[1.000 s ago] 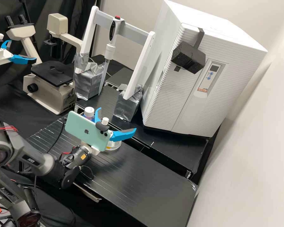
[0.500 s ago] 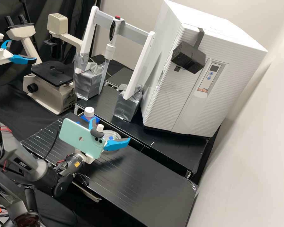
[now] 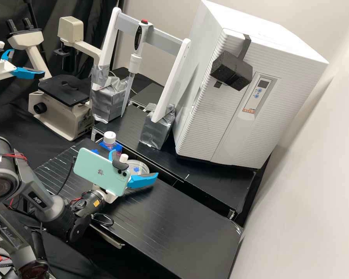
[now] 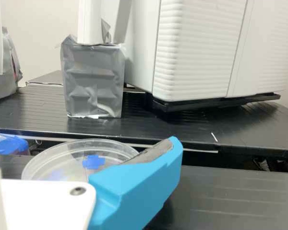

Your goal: Open the lid

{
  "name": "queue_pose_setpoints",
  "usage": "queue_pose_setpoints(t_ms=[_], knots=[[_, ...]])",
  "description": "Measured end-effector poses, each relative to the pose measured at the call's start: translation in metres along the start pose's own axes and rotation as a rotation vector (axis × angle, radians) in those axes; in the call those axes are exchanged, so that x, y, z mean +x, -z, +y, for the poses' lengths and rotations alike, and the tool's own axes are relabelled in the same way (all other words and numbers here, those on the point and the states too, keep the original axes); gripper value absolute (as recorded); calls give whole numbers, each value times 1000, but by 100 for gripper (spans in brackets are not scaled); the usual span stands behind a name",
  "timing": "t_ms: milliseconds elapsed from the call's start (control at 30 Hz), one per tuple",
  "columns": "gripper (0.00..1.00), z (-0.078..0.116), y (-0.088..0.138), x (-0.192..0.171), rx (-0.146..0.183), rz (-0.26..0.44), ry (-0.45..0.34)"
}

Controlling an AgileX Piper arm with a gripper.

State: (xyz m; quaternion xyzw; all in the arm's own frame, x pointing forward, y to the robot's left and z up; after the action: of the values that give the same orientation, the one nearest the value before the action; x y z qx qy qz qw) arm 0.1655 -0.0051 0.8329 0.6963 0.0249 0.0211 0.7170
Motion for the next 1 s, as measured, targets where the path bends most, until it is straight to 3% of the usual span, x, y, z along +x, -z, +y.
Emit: queue_pose_setpoints(t_ms=[400,433,1000], knots=[[100,-3,-5,2,-1,-20,21],[0,-3,-5,2,-3,-22,23],[0,1,-8,-2,-6,-32,14]])
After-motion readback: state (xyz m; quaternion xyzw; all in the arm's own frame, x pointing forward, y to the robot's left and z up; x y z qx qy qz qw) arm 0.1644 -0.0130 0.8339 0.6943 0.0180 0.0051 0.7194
